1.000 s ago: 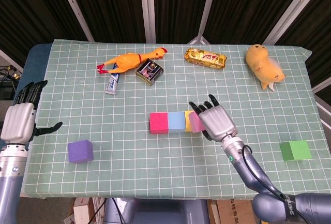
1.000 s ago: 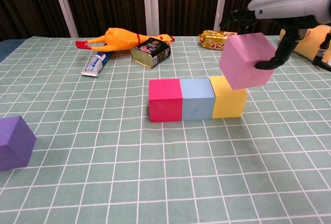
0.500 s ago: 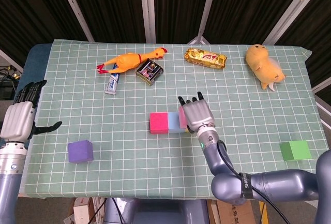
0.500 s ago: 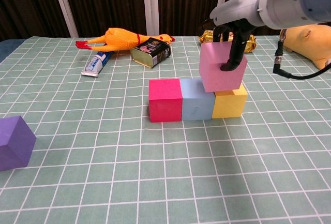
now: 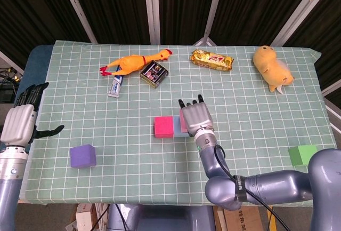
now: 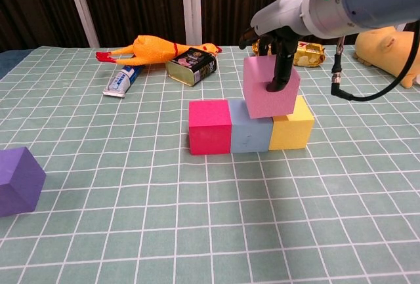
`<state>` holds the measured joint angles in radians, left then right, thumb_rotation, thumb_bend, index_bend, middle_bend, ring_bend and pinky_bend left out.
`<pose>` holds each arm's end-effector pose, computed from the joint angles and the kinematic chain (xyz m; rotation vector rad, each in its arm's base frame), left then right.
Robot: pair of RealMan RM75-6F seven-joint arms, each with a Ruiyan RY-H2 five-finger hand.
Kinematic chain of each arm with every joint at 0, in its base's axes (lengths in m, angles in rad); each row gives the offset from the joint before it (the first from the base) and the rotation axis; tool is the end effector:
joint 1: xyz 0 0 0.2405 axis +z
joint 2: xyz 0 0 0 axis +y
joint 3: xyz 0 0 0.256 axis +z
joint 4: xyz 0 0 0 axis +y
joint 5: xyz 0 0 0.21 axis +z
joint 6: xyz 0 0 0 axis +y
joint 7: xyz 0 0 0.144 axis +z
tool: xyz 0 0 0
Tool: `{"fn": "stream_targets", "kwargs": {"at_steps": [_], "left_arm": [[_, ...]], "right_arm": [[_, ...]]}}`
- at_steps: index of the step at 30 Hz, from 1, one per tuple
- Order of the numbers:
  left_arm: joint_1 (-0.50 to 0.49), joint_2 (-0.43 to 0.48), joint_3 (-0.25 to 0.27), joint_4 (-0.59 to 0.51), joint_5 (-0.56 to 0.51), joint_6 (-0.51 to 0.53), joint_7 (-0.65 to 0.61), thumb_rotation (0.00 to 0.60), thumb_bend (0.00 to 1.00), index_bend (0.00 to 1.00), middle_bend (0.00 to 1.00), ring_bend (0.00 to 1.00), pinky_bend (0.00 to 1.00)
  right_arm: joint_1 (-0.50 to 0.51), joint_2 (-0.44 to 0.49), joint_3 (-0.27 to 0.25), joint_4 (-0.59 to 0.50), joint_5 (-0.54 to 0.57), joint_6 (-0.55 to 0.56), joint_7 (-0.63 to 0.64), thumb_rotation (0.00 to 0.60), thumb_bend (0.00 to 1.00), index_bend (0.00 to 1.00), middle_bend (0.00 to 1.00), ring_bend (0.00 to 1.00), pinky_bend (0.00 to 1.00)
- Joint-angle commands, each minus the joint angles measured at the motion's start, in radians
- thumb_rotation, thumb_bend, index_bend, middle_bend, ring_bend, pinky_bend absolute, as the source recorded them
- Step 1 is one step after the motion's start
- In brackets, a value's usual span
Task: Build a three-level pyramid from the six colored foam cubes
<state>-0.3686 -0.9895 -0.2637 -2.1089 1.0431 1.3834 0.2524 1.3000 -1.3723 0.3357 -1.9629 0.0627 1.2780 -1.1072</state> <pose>-0.1899 0.2669 0.1811 -1.2597 -1.0523 -1.0686 -0.0070 -0.3458 0.0305 1.8543 -0.9193 0.4481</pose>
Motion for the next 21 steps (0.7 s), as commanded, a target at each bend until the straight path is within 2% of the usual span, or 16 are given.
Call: {"fn": "stream_targets", "kwargs": {"at_steps": [1,21], "left_arm": [[0.000,0.000,0.001,0.000,0.000,-0.001,0.000,0.600,0.09,0.00,0.06,0.01,0.07],[-0.007,-0.006,0.003,0.005,-0.006,0.002,0.008,0.600,0.09,0.00,0.06,0.01,0.07]], "right_arm": [[0.003,-0.004,-0.002,0.004,0.004,0.000,0.000,0.600,0.36,0.00,0.32,0.20,0.00],[0.005,-0.017,-0.019,0.030,-0.001,-0.009,0.024,0.600,0.36,0.00,0.32,0.20,0.00]]}}
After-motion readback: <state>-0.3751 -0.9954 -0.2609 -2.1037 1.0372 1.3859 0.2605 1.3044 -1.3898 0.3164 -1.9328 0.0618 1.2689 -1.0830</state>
